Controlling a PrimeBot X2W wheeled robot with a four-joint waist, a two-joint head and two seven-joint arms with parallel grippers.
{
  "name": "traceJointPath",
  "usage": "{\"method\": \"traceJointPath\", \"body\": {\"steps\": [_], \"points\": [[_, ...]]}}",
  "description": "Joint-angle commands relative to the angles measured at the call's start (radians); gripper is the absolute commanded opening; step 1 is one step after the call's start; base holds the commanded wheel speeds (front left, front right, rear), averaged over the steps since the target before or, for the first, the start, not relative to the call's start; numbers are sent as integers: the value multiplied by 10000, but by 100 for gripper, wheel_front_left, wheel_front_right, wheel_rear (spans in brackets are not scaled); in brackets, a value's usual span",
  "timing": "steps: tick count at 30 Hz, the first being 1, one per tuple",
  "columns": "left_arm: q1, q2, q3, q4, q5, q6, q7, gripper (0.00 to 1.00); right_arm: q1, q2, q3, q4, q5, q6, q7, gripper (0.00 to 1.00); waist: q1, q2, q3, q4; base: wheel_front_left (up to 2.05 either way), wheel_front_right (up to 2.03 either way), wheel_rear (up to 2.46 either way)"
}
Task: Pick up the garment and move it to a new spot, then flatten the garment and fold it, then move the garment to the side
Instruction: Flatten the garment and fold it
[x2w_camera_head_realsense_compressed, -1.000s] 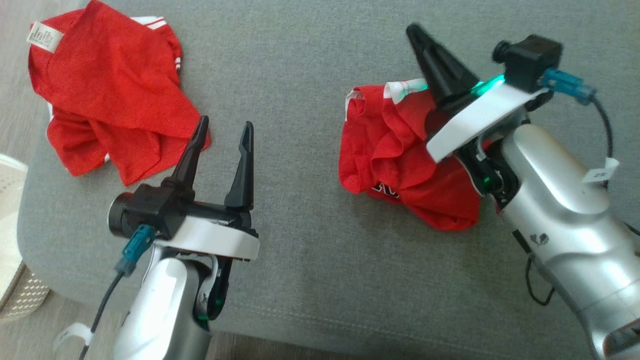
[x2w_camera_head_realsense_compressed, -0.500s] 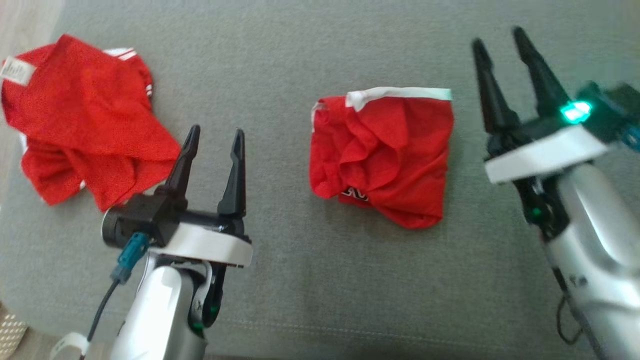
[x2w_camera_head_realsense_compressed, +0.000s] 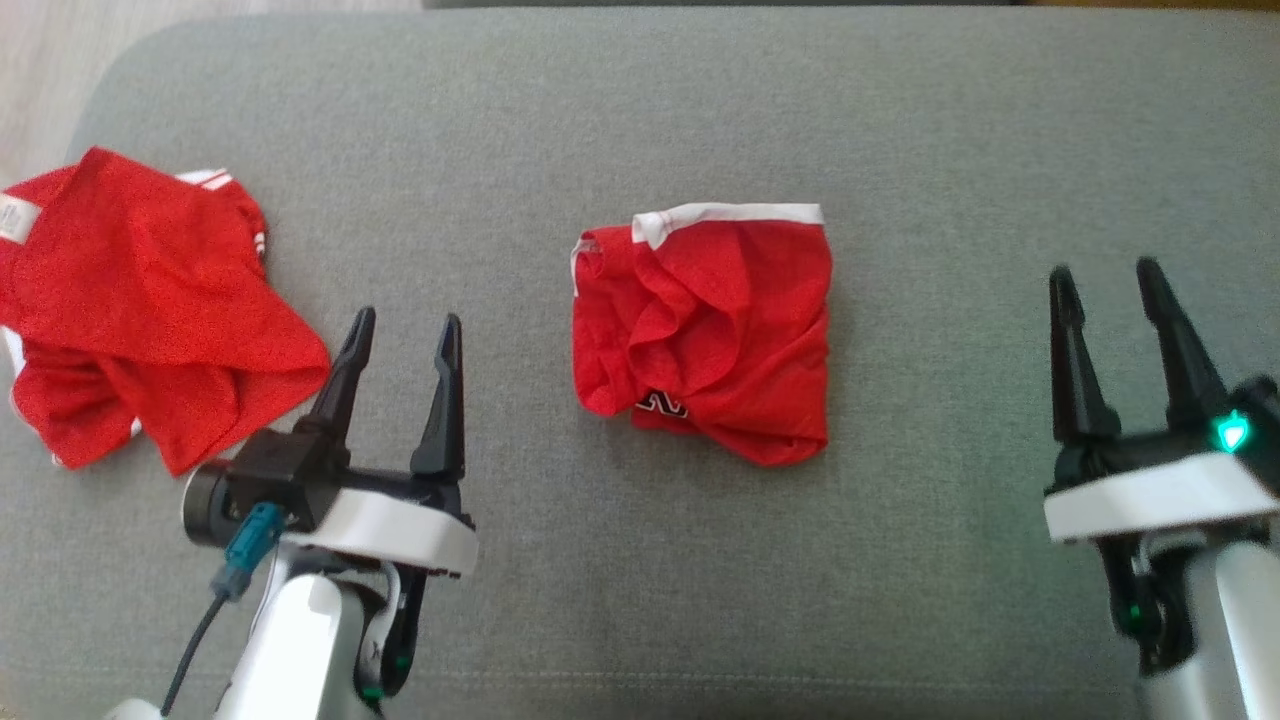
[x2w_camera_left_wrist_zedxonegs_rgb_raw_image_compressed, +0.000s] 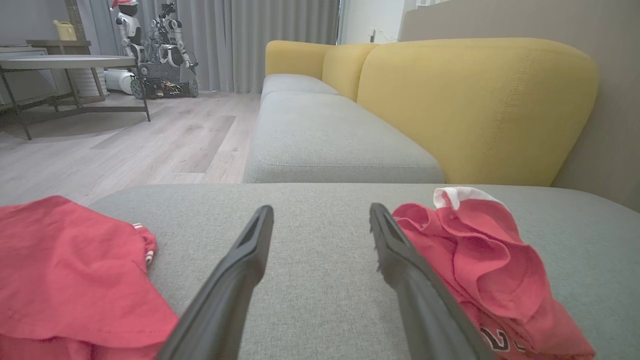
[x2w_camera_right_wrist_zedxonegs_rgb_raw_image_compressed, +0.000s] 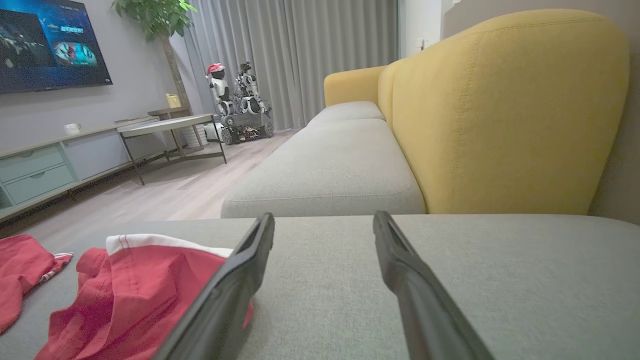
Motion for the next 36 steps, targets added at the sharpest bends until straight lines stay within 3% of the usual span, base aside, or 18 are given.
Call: {"method": "traceJointPath", "body": {"steps": [1, 12, 31, 33, 36], "points": [[-142, 227, 416, -278, 94, -58, -51, 100, 52, 53, 66, -531, -151, -7, 112, 100, 0, 0, -109, -79, 0, 0, 0], [-16, 356, 406, -283, 71, 14, -51, 100, 700, 446, -250, -1160, -480, -7, 492, 100, 0, 0, -188, -202, 0, 0, 0], [-66, 467, 296, -341, -10, 140, -51, 100, 611, 520, -378, -1282, -672, -7, 560, 100, 0, 0, -123, -213, 0, 0, 0], [-76, 475, 282, -358, -16, 149, -51, 100, 585, 507, -362, -1277, -680, -7, 585, 1, 0, 0, -108, -210, 0, 0, 0], [-113, 480, 261, -394, -27, 159, -51, 100, 503, 469, -317, -1220, -674, -7, 663, 0, 0, 0, -49, -199, 0, 0, 0]]}}
